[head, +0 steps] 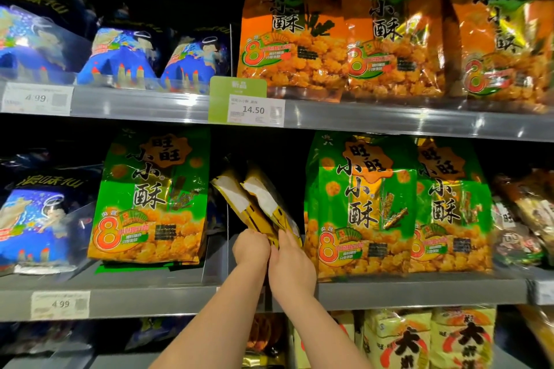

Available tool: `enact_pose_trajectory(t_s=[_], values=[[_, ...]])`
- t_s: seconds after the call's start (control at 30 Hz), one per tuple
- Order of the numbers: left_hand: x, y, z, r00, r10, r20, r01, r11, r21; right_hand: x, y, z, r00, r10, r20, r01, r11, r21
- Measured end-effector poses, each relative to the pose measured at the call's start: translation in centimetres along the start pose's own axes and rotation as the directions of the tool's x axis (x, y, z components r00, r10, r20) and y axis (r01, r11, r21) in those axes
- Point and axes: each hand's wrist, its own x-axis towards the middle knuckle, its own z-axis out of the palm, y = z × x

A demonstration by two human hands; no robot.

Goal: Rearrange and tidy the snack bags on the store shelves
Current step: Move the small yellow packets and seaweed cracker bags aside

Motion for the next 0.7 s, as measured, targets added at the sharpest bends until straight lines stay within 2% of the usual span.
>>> enact_pose_trajectory(t_s=[0.07, 0.2, 0.27, 0.33, 0.43, 0.53, 0.7], values=[[0.1, -0.1, 0.0, 0.999, -0.021, 0.031, 0.022, 0.998, -0.053, -0.1, 0.0, 0.0, 1.0, 0.003, -0.007, -0.003, 1.0, 0.013], [0.3, -0.3, 0.1, 0.99, -0.05, 0.128, 0.083, 0.959, -0.272, -0.2, 0.1, 0.1, 1.0, 0.013, -0.025, -0.013, 0.999, 0.038], [0.3, -0.4, 0.1, 0.991, -0.062, 0.121, 0.092, 0.961, -0.26, -0.3, 0.1, 0.2, 0.999, 0.016, -0.039, -0.014, 0.999, 0.048], [-0.3, -0.1, -0.2, 0.995, -0.055, 0.087, 0.065, 0.991, -0.119, -0.4, 0.3, 0.3, 0.998, 0.013, -0.06, -0.01, 0.998, 0.059], [-1.0, 0.0, -0.2, 0.999, 0.051, 0.016, -0.051, 0.998, 0.036, -0.6, 0.6, 0.3, 0.996, 0.011, -0.094, -0.002, 0.995, 0.097], [-2.1, -0.5, -0.7, 0.978, 0.191, -0.081, -0.194, 0.98, -0.042, -0.9, 0.8, 0.4, 0.991, 0.014, -0.132, 0.007, 0.988, 0.155], [-4.4, -2.1, -1.9, 0.903, 0.391, -0.177, -0.399, 0.917, -0.011, -1.5, 0.7, 0.8, 0.983, 0.024, -0.18, 0.023, 0.967, 0.254]])
